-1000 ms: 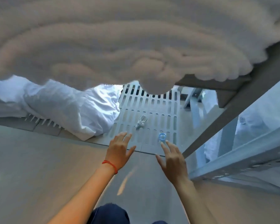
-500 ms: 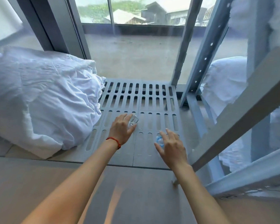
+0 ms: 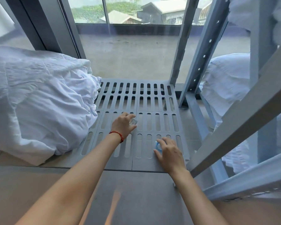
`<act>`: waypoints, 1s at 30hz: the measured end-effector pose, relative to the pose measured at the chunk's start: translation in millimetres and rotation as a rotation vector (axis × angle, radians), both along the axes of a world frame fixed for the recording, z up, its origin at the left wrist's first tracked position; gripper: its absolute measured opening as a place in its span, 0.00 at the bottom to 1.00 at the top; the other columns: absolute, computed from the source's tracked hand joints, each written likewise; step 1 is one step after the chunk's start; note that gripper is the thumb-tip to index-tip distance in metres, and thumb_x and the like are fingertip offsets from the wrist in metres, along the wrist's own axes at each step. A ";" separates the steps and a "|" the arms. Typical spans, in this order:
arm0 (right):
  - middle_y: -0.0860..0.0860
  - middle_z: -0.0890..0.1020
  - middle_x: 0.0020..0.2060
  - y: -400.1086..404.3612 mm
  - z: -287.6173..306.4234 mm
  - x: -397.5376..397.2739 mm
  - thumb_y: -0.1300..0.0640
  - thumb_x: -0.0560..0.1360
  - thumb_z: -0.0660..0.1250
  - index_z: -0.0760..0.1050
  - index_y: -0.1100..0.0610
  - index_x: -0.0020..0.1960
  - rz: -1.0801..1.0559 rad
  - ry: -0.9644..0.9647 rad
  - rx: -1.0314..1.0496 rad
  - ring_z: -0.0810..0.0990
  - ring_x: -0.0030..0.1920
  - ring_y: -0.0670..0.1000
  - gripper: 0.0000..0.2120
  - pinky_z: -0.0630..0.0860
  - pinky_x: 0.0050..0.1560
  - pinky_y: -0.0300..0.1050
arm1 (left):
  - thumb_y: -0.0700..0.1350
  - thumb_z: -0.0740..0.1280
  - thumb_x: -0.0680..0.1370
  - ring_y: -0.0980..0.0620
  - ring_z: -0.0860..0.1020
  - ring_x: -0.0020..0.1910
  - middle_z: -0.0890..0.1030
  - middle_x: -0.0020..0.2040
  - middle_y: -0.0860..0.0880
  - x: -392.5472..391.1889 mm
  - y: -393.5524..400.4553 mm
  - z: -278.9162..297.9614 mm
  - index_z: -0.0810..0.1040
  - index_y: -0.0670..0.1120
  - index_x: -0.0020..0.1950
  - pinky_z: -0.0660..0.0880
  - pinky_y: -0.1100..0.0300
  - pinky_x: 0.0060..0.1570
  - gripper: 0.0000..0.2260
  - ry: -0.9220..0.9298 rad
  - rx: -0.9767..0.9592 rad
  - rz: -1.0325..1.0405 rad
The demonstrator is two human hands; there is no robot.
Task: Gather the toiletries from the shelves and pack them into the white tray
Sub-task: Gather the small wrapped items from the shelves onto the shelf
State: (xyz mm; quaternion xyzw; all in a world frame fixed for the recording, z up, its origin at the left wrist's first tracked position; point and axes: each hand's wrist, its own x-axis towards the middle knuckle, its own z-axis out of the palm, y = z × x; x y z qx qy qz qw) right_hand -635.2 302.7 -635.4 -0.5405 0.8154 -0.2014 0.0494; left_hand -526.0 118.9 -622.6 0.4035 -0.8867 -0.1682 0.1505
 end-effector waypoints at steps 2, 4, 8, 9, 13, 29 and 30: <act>0.60 0.79 0.51 0.9 -2.4 0.4 0.61 0.69 0.71 0.76 0.62 0.54 -0.007 -0.015 -0.041 0.75 0.52 0.62 0.14 0.75 0.48 0.52 | 0.44 0.71 0.71 0.41 0.77 0.49 0.77 0.54 0.41 2.7 3.7 -1.8 0.74 0.42 0.60 0.75 0.51 0.49 0.19 0.054 -0.002 0.009; 0.60 0.80 0.45 2.8 -5.0 0.6 0.64 0.64 0.75 0.78 0.62 0.49 -0.002 -0.004 -0.080 0.78 0.45 0.63 0.14 0.77 0.40 0.51 | 0.43 0.72 0.70 0.41 0.77 0.48 0.78 0.52 0.40 7.4 9.5 -3.3 0.75 0.41 0.59 0.74 0.52 0.48 0.18 0.117 -0.002 0.019; 0.57 0.81 0.42 10.6 1.8 8.9 0.64 0.61 0.77 0.78 0.61 0.48 0.002 -0.007 -0.140 0.79 0.42 0.60 0.16 0.78 0.33 0.49 | 0.43 0.73 0.69 0.43 0.78 0.46 0.79 0.50 0.40 22.9 30.3 2.0 0.76 0.41 0.58 0.73 0.55 0.47 0.19 0.189 0.013 0.032; 0.57 0.81 0.42 13.7 5.5 12.6 0.63 0.61 0.77 0.78 0.61 0.48 0.002 -0.018 -0.144 0.79 0.42 0.59 0.17 0.79 0.33 0.50 | 0.43 0.73 0.69 0.43 0.78 0.45 0.79 0.50 0.40 27.9 37.9 6.3 0.77 0.41 0.57 0.73 0.55 0.46 0.19 0.202 0.022 0.041; 0.57 0.81 0.44 33.5 27.0 32.0 0.62 0.63 0.77 0.78 0.61 0.50 0.043 -0.049 -0.125 0.79 0.43 0.58 0.17 0.79 0.34 0.50 | 0.41 0.75 0.66 0.41 0.78 0.44 0.80 0.47 0.39 52.2 75.0 32.6 0.78 0.40 0.55 0.74 0.55 0.44 0.18 0.208 0.056 0.066; 0.59 0.80 0.49 156.3 232.6 76.8 0.61 0.67 0.74 0.76 0.62 0.55 0.041 -0.164 -0.065 0.78 0.50 0.59 0.18 0.80 0.46 0.52 | 0.41 0.75 0.67 0.40 0.79 0.44 0.79 0.49 0.40 125.0 228.7 250.2 0.78 0.41 0.55 0.76 0.51 0.44 0.18 0.086 0.226 0.137; 0.58 0.80 0.49 167.4 251.2 76.7 0.62 0.66 0.74 0.76 0.61 0.55 0.028 -0.160 -0.068 0.77 0.49 0.58 0.18 0.79 0.46 0.50 | 0.41 0.75 0.67 0.40 0.79 0.44 0.79 0.50 0.40 126.1 239.0 270.7 0.78 0.41 0.55 0.75 0.52 0.44 0.17 0.087 0.240 0.144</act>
